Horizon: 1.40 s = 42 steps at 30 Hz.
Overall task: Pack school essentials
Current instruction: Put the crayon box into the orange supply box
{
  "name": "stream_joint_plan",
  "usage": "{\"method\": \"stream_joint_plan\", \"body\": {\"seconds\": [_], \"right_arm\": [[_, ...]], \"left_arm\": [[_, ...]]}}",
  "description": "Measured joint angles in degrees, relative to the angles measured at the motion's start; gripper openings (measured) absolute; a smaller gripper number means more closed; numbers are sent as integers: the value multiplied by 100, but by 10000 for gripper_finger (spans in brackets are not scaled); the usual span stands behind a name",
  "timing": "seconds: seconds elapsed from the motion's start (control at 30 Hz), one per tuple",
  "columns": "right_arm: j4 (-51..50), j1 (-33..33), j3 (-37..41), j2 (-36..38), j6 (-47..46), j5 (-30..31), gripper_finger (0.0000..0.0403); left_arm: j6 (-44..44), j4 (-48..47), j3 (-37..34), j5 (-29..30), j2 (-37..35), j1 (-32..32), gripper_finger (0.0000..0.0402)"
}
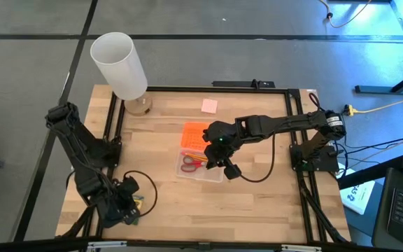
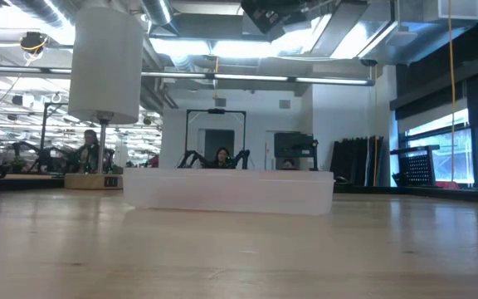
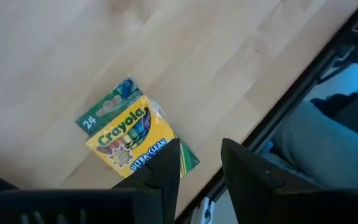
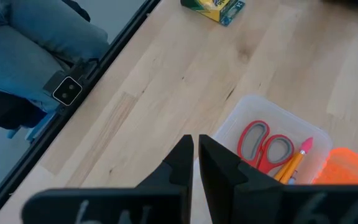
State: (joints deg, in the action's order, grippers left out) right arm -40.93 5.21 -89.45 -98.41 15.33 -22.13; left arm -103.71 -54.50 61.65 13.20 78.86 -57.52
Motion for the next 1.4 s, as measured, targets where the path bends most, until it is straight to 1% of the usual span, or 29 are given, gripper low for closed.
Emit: {"method": "stream_joint_plan", "body": {"seconds": [0.13,0.4,0.5,0.6,0.7,0.87,1.1,1.13,1.17,1.3,1.4], "right_arm": [[0,0,0,0,0,1,29],[47,0,0,0,-2,2,29],[46,0,0,0,-2,2,29],[45,0,0,-1,-2,2,29],[44,0,0,-2,-2,2,29],[44,0,0,-2,-2,2,29],[41,0,0,-2,-2,2,29],[41,0,0,-2,-2,3,29],[41,0,0,-2,-2,4,29],[41,0,0,-2,-2,4,29],[40,0,0,-2,-2,4,29]], "left_arm": [[-242,23,2,-68,28,0,110],[-834,-224,2,-68,27,13,110],[-891,-213,2,-69,27,13,120],[-1076,-242,2,-71,27,13,146],[-1231,-243,2,-125,27,13,185],[-1547,-243,2,-283,80,26,261],[-1766,-170,2,-647,411,179,378],[-1769,-148,2,-701,450,193,389],[-1771,-133,2,-764,495,205,394],[-1898,-27,2,-969,749,212,391],[-1928,59,2,-1176,956,212,398]]}}
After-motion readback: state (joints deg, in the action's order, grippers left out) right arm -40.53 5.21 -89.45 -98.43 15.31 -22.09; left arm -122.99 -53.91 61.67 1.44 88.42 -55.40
